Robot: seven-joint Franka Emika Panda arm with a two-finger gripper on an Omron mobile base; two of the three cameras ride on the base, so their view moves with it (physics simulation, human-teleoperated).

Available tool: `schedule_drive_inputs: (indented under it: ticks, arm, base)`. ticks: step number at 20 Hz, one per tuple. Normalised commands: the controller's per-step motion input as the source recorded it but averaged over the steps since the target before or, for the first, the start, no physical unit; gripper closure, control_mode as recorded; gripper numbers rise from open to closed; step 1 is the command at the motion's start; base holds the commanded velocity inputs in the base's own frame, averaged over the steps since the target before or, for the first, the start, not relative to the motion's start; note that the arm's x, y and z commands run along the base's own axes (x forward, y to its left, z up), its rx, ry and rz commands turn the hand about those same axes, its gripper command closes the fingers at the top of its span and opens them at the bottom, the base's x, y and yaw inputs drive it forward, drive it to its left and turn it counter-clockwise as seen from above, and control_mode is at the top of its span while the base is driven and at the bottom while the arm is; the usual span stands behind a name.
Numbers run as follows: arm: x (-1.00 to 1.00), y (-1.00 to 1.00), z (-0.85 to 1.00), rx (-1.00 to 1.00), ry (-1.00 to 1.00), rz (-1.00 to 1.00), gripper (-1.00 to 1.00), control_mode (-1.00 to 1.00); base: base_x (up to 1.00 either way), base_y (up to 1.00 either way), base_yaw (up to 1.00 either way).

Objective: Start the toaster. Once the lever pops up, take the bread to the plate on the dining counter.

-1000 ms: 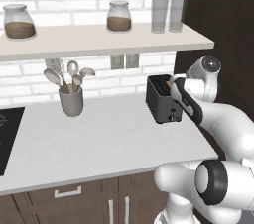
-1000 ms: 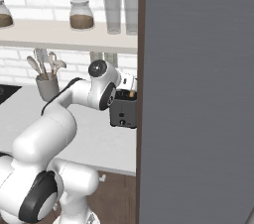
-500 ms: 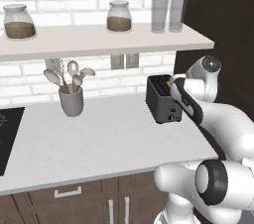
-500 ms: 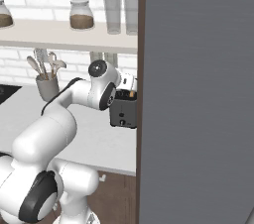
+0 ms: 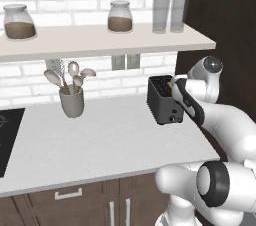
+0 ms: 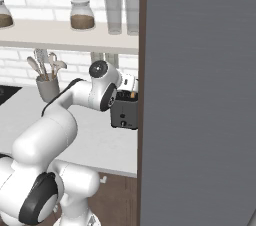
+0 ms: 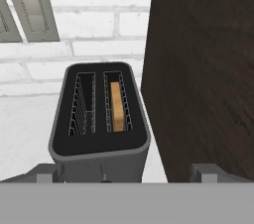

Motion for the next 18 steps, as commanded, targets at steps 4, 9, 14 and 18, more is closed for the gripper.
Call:
schedule_drive_inputs:
  ticks: [4, 9, 14, 18]
  arm:
    - [0.00, 0.00, 0.00, 0.00, 0.00, 0.00, -1.00, -1.00]
    - [0.00, 0.00, 0.00, 0.00, 0.00, 0.00, -1.00, -1.00]
    - [0.00, 0.00, 0.00, 0.00, 0.00, 0.00, -1.00, -1.00]
    - [0.00, 0.00, 0.00, 0.00, 0.00, 0.00, -1.00, -1.00]
  base:
    - [0.00, 0.00, 0.00]
    - [0.00, 0.00, 0.00]
    - [0.00, 0.00, 0.00]
    - [0.00, 0.00, 0.00]
